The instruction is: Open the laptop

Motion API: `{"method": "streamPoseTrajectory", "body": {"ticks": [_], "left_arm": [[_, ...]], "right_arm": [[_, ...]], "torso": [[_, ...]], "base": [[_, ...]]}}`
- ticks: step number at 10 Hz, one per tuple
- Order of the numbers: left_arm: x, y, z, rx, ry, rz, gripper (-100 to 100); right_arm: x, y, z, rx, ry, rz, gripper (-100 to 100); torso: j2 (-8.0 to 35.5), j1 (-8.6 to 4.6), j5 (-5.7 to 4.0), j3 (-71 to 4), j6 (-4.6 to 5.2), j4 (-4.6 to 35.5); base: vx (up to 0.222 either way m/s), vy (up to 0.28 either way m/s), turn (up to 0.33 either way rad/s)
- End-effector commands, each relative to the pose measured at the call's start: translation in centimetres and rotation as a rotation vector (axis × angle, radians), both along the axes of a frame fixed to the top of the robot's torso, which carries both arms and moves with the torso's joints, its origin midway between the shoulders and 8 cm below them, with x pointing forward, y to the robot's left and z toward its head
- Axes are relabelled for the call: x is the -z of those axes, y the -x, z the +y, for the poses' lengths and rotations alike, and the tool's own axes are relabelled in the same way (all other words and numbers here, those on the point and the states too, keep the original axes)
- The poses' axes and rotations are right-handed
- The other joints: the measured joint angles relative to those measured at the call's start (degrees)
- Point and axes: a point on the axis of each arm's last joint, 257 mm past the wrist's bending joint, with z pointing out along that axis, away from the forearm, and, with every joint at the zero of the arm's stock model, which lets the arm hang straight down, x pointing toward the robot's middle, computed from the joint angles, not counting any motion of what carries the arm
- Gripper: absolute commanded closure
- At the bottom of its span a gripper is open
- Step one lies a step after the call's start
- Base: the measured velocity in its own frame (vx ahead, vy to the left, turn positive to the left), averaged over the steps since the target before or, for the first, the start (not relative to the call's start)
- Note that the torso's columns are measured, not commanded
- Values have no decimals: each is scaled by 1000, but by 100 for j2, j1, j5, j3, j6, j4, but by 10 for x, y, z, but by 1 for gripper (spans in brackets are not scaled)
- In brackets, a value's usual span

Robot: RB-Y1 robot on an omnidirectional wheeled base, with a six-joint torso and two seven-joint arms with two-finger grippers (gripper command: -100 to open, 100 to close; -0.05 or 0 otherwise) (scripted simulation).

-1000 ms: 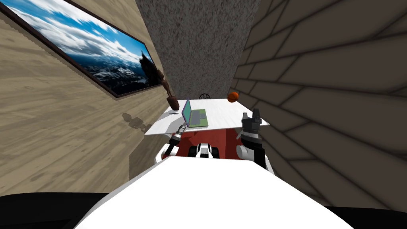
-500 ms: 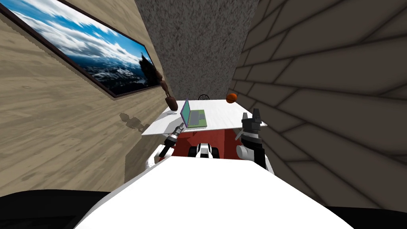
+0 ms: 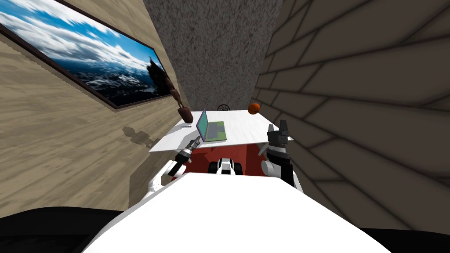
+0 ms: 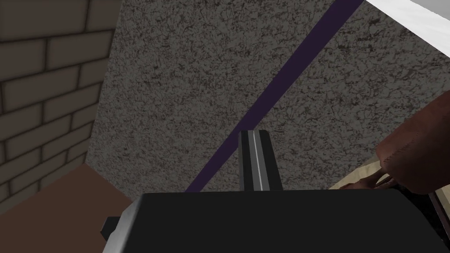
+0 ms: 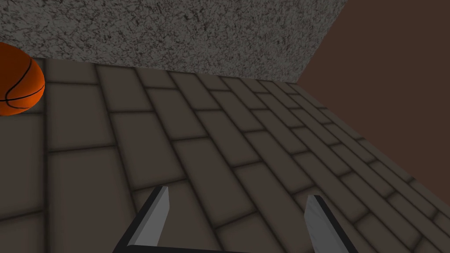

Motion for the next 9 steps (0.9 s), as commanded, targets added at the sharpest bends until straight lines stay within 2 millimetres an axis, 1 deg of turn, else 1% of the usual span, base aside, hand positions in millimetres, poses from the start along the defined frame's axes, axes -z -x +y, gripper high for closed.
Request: {"method": "streamPoseTrajectory", "body": {"ticks": [1,4,7,8,9], "left_arm": [[4,-1,14,-34,-2,22,-100],[10,-3,35,-89,3,55,-100],[16,-5,62,-157,10,92,-100],[16,-5,57,-142,9,84,-100],[17,-5,58,-146,9,87,-100]], "right_arm": [[0,0,0,0,0,0,0],[0,0,0,0,0,0,0],[0,0,0,0,0,0,0],[0,0,0,0,0,0,0],[0,0,0,0,0,0,0]], "torso": [[6,16,5,4,0,0],[6,-4,-2,3,-9,-1],[14,6,1,9,-10,2],[9,9,2,5,-9,0],[8,30,7,4,-8,-1]], "base": [[5,-65,59],[22,-113,61],[1,-135,60],[3,-62,16],[0,-14,-2]]}}
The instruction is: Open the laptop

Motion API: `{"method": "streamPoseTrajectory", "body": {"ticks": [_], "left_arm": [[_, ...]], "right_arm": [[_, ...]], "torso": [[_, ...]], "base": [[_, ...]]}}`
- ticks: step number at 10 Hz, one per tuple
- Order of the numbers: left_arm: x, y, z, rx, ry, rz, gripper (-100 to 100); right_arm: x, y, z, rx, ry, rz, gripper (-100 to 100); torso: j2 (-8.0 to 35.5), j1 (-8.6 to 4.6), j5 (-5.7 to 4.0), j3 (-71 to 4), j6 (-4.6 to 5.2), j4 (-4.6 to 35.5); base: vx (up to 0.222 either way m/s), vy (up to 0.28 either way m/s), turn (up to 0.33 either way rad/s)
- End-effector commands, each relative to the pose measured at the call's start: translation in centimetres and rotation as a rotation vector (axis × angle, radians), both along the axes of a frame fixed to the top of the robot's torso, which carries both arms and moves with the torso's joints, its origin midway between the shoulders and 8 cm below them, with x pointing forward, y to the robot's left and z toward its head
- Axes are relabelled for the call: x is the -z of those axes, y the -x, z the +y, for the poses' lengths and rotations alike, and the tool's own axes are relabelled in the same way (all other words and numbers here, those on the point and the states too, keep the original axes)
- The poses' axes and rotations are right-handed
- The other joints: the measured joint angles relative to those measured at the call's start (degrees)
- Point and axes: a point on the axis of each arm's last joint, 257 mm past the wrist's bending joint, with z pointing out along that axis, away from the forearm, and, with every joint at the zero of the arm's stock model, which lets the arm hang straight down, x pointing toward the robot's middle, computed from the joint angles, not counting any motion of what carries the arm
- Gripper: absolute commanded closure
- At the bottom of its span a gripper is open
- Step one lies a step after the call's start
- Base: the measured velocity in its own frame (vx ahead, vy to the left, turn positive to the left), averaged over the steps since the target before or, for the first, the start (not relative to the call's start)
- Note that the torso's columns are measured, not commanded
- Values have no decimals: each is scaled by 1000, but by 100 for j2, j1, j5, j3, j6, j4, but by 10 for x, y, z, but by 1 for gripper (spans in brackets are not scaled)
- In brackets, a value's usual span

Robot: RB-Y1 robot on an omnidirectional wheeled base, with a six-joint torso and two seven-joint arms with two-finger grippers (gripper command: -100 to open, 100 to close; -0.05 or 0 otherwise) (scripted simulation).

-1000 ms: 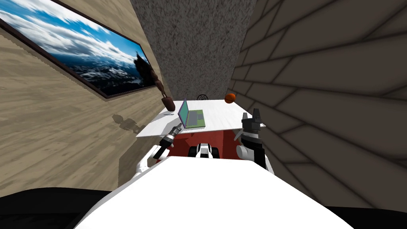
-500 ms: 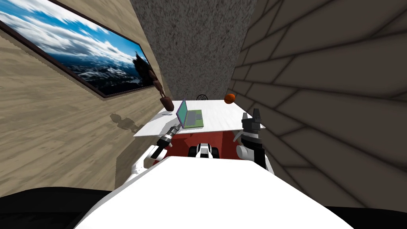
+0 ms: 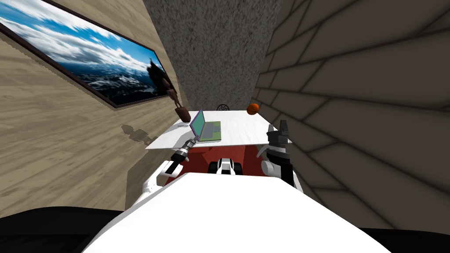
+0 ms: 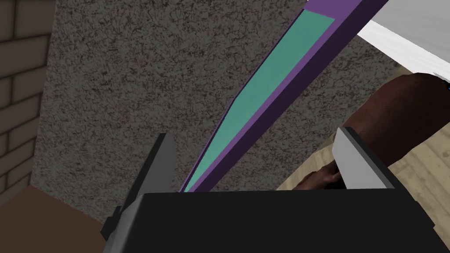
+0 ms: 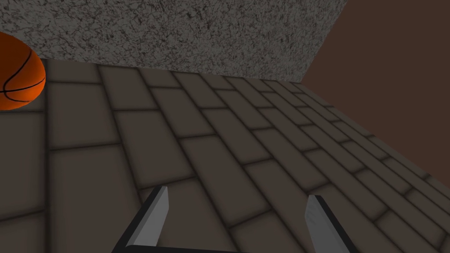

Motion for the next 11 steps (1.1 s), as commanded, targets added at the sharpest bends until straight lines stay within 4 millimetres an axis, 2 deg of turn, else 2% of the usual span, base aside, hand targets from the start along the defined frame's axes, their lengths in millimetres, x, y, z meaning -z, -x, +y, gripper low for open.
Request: {"method": "streamPoseTrajectory", "body": {"ticks": [1,2,4,6,8,9,11], "left_arm": [[0,0,0,0,0,0,100],[0,6,11,2,-114,15,100],[-1,11,22,6,-227,29,100],[-3,17,32,11,-341,43,100],[-4,17,33,13,-347,43,100],[-9,12,43,3,-375,55,-100],[-16,8,52,-7,-393,61,-100]], "right_arm": [[0,0,0,0,0,0,0],[0,0,0,0,0,0,0],[0,0,0,0,0,0,0],[0,0,0,0,0,0,0],[0,0,0,0,0,0,0],[0,0,0,0,0,0,0],[0,0,0,0,0,0,0]], "torso": [[0,6,3,0,-1,0],[1,-6,0,1,-1,0],[-9,-51,-15,-5,-1,-2],[-7,-29,-7,-4,1,-2],[7,-20,-4,4,0,2],[12,2,1,8,-1,3],[45,26,11,30,-2,13]], "base": [[0,-6,0],[17,-85,23],[56,-129,28],[58,-137,20],[26,-96,12],[-105,79,156],[-154,131,111]]}}
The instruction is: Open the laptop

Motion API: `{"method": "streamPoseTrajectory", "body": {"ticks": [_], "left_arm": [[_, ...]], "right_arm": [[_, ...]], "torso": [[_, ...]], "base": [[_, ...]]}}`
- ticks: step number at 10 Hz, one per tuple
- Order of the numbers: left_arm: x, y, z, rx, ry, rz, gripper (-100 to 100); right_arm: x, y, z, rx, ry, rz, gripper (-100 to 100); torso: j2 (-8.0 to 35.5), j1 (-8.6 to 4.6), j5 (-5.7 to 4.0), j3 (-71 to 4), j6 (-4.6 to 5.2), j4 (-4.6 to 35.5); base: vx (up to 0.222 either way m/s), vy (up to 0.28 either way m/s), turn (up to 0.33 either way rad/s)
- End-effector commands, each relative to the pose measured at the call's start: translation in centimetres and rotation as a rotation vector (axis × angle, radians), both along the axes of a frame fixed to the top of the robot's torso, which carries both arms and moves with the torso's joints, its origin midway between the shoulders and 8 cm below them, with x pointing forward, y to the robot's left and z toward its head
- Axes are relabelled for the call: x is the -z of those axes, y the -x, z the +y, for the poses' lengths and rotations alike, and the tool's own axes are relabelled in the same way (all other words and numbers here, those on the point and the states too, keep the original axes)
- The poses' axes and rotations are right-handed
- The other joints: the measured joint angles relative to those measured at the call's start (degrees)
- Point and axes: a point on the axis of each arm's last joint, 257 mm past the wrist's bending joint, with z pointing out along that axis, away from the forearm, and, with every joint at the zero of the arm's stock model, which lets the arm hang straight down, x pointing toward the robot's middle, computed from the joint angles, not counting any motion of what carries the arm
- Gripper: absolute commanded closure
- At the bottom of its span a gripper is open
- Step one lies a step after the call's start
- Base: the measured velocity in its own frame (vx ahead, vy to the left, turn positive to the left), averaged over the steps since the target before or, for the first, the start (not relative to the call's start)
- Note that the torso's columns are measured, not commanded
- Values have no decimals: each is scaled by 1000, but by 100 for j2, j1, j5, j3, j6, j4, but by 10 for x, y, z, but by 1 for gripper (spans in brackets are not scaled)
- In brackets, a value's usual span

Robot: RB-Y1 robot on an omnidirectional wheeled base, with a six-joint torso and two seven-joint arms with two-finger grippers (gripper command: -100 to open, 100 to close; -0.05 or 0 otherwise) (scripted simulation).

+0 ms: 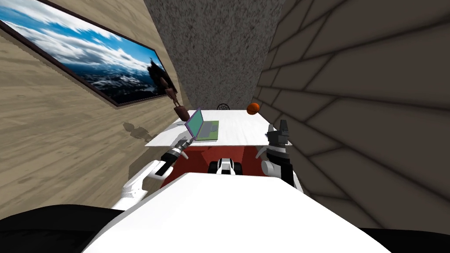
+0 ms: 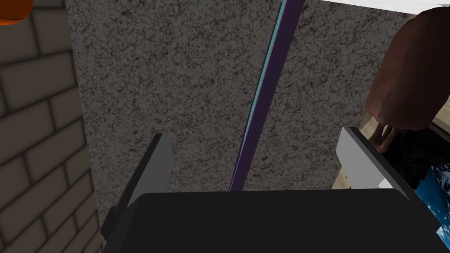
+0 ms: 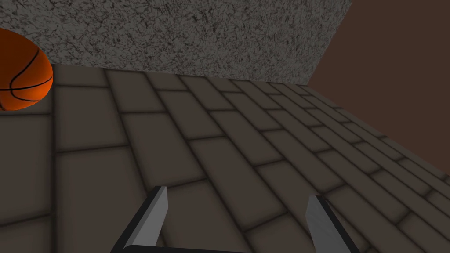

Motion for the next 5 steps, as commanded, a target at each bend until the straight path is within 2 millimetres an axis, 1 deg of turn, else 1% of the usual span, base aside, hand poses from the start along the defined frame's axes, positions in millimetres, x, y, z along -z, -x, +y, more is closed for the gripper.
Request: {"method": "streamPoseTrajectory", "body": {"ticks": [1,3,5], "left_arm": [[-11,-6,16,-20,-29,7,-100],[-25,-12,24,-31,-51,0,-100],[-40,-17,28,-36,-64,-13,-100]], "right_arm": [[0,0,0,0,0,0,0],[0,0,0,0,0,0,0],[0,0,0,0,0,0,0]], "torso": [[-26,-28,-9,-15,1,-7],[-75,-54,-18,-48,2,-22],[-54,-64,-21,-36,2,-17]], "base": [[-85,152,99],[-35,146,79],[-33,97,59]]}}
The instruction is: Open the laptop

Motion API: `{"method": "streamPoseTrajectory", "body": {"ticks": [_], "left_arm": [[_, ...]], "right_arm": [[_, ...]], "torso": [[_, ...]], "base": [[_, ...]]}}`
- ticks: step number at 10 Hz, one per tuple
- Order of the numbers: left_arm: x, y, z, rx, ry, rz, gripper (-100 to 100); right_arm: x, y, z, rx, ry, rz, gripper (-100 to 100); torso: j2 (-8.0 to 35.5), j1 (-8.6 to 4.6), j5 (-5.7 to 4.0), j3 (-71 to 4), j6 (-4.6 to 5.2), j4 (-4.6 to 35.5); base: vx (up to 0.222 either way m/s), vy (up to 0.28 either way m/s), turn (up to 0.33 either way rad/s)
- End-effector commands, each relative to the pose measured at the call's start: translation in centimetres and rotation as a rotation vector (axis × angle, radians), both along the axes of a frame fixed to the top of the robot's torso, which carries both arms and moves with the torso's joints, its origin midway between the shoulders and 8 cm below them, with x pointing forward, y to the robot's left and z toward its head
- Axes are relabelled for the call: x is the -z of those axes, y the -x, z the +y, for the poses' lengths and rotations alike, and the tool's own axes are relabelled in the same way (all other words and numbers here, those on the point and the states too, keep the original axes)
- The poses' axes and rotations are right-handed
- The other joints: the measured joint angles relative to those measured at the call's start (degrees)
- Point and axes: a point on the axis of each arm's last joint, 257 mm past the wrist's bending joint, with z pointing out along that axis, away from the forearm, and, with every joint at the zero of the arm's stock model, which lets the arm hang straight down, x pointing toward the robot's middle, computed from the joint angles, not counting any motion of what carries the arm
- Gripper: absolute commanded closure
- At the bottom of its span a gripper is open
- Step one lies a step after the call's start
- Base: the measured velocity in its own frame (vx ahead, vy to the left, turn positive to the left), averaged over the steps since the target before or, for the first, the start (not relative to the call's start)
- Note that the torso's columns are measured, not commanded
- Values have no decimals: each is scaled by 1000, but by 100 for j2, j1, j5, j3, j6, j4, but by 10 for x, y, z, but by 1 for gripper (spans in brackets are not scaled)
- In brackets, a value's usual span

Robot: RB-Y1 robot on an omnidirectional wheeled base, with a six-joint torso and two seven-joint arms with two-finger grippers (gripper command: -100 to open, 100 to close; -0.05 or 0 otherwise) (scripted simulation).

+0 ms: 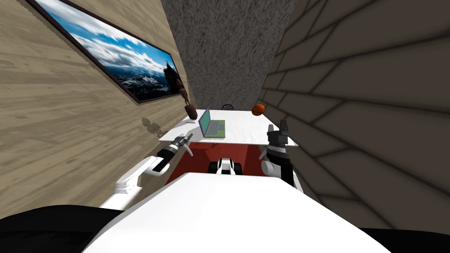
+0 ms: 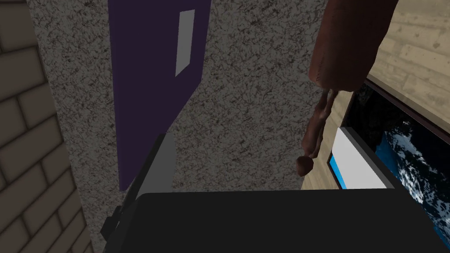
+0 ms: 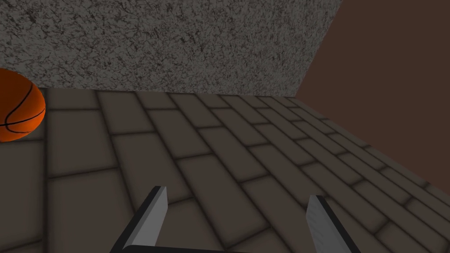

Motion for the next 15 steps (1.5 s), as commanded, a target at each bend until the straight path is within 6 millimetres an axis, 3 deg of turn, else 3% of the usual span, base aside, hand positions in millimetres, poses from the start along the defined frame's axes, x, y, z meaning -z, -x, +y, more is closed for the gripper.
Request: {"method": "streamPoseTrajectory", "body": {"ticks": [1,2,4,11,12,15], "left_arm": [[-22,-6,7,-10,-8,-21,-100],[-30,-6,7,-26,37,-44,-100],[-32,-3,7,-38,79,-56,-100],[-37,3,2,-48,139,-79,-100],[-38,3,3,-49,139,-79,100],[-36,8,11,-44,-48,-58,100]], "right_arm": [[0,0,0,0,0,0,0],[0,0,0,0,0,0,0],[0,0,0,0,-1,0,0],[0,0,0,0,0,0,0],[0,0,0,0,0,0,0],[0,0,0,0,0,0,0]], "torso": [[11,0,0,8,-1,4],[18,3,1,12,-1,6],[-3,-32,-9,0,1,0],[7,33,10,7,-2,4],[15,27,8,9,-2,4],[11,-3,9,8,6,-5]], "base": [[-39,68,30],[-11,-23,-128],[46,-134,-168],[77,-83,-85],[9,-2,1],[19,-90,12]]}}
